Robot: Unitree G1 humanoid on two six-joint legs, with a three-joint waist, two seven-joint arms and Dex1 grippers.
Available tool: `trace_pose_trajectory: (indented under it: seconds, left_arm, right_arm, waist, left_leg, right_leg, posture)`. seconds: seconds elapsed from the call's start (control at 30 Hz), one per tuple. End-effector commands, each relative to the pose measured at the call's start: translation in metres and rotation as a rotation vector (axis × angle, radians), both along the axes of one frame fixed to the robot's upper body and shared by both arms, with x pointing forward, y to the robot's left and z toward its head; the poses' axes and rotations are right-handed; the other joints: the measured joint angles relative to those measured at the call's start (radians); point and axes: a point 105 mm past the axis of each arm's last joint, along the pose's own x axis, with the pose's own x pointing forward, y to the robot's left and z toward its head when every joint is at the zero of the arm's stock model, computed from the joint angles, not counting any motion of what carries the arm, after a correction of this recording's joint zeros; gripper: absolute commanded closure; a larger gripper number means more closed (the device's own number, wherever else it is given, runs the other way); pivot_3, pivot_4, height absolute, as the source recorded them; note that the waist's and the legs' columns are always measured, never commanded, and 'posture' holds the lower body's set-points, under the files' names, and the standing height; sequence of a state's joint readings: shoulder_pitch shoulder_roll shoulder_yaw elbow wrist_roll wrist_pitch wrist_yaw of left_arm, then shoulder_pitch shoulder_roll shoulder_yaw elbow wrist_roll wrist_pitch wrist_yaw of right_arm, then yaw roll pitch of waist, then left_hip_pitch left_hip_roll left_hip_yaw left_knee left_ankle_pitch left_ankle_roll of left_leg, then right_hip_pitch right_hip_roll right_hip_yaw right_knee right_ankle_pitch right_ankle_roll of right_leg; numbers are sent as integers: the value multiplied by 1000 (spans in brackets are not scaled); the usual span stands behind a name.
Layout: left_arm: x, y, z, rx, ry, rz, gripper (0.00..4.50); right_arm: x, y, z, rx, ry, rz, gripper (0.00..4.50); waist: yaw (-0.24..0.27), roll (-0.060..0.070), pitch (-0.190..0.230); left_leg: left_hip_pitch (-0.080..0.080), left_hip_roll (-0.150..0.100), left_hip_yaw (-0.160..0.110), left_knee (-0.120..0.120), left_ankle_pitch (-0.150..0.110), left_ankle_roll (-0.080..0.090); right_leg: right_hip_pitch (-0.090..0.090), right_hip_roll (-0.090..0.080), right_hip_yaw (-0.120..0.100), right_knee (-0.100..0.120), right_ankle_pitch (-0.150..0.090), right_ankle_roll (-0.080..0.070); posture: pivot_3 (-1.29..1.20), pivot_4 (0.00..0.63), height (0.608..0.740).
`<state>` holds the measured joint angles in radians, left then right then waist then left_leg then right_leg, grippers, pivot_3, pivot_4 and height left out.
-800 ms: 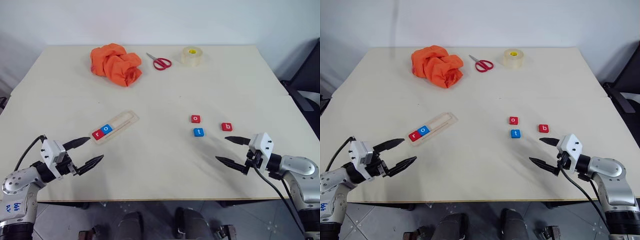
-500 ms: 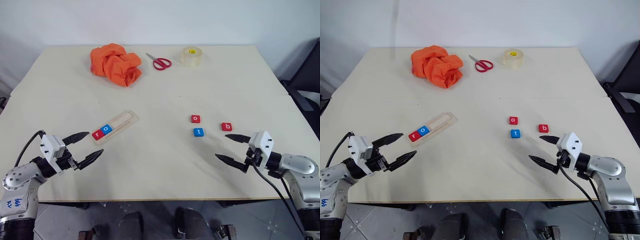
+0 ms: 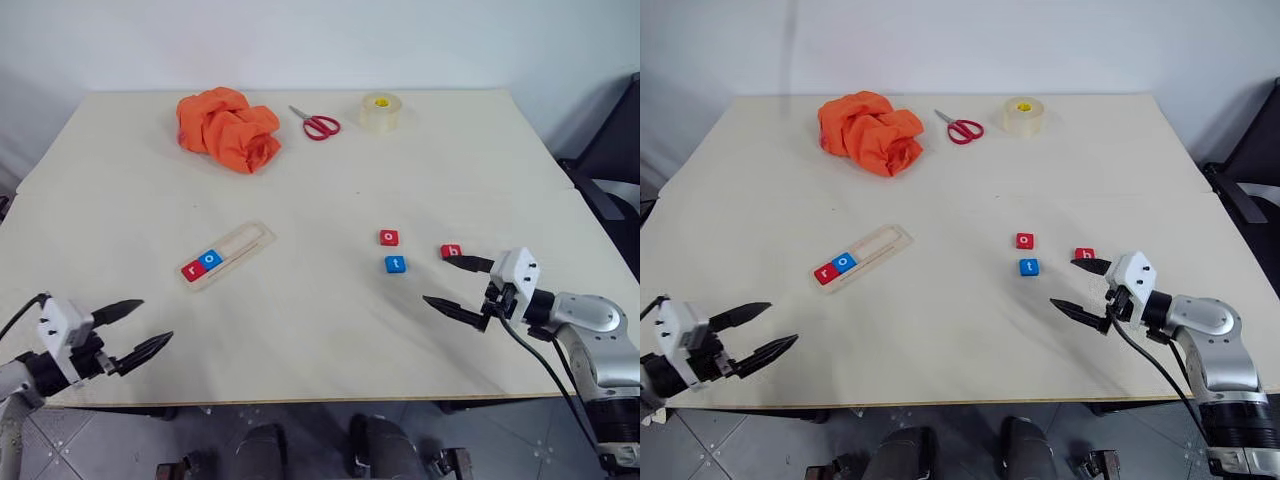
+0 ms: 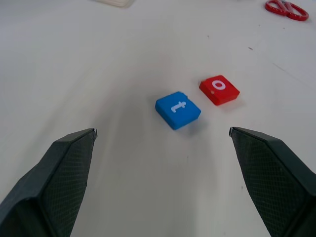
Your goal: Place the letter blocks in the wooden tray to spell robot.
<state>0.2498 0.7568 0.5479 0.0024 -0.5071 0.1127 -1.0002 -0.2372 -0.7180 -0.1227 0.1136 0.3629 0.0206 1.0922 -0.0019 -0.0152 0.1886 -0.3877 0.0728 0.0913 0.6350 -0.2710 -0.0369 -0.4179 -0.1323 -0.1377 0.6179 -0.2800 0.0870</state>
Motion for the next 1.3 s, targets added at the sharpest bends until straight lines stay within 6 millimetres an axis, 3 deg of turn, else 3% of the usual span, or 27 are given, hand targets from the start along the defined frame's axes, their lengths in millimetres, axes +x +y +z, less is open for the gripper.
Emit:
trace_pose_trajectory:
  seconds: [0.03, 0.23, 0.6, 0.7, 0.93, 1.13, 1.3]
  left_arm:
    - [-4, 2, 11, 11, -34, -6, 22]
    - [9, -1, 14, 33, -37, -34, 22]
    - [91, -14, 8, 60, 12, -85, 22]
    - [104, -21, 4, 70, 26, -110, 22]
    - [113, -32, -9, 90, 68, -162, 22]
    - [113, -26, -23, 150, 128, -129, 22]
    - [109, -28, -28, 179, 145, -164, 1093]
  right_arm:
    - [3, 4, 7, 3, -36, 27, 0]
    - [4, 6, 10, 13, -52, 42, 0]
    - [-1, 8, 13, 29, -75, 17, 0]
    - [-7, 8, 11, 28, -67, -1, 0]
    - [-16, 5, 11, 25, -60, -39, 0]
    - [-18, 6, 12, 25, -65, -50, 0]
    - [-17, 8, 14, 23, -67, -46, 0]
  waist:
    - [1, 0, 0]
    - [1, 0, 0]
    - [-1, 0, 0]
    - [1, 0, 0]
    - [-1, -2, 0]
    - [0, -2, 0]
    - [-1, -2, 0]
  left_leg:
    - [0, 0, 1, 0, 0, 0]
    - [0, 0, 2, 0, -1, 0]
    - [0, 0, 8, 2, 0, 0]
    - [-1, 0, 9, 2, 0, -1]
    - [-1, 0, 14, 5, 0, -1]
    - [-1, 0, 14, 11, -3, 3]
    - [0, 0, 15, 12, -3, 3]
  right_leg:
    - [0, 0, 0, 0, 0, 0]
    - [-1, 0, 2, 0, 0, 0]
    - [-4, 1, 6, 4, 1, 0]
    - [-6, 1, 7, 5, 1, 0]
    - [-8, 1, 12, 6, 2, 1]
    - [-8, 1, 14, 9, 2, 1]
    - [-8, 1, 16, 10, 3, 1]
  posture:
    - [0, 150, 740]
    - [0, 150, 740]
    - [0, 150, 740]
    - [0, 150, 740]
    - [0, 150, 740]
    - [0, 150, 740]
    - [0, 150, 740]
